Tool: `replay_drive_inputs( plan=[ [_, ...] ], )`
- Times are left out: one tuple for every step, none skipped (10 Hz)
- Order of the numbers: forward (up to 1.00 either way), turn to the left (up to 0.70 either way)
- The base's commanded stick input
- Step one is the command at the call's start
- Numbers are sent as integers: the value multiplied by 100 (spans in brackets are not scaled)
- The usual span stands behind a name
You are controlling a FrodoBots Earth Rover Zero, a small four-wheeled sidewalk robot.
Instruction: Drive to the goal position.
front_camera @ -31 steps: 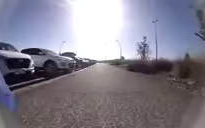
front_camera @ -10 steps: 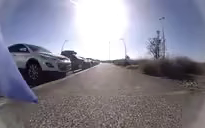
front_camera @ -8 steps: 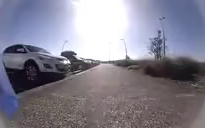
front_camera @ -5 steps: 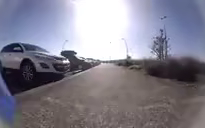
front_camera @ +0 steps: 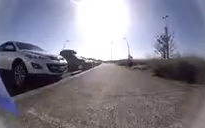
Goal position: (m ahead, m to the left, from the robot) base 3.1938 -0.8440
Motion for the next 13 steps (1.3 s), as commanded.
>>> replay_drive_inputs(
  plan=[
    [100, -26],
    [100, -33],
    [100, -38],
    [100, -18],
    [100, 0],
    [100, 0],
    [100, 0],
    [100, 0],
    [100, 0],
    [100, 0],
    [100, 0],
    [100, 0],
    [100, 0]
  ],
)
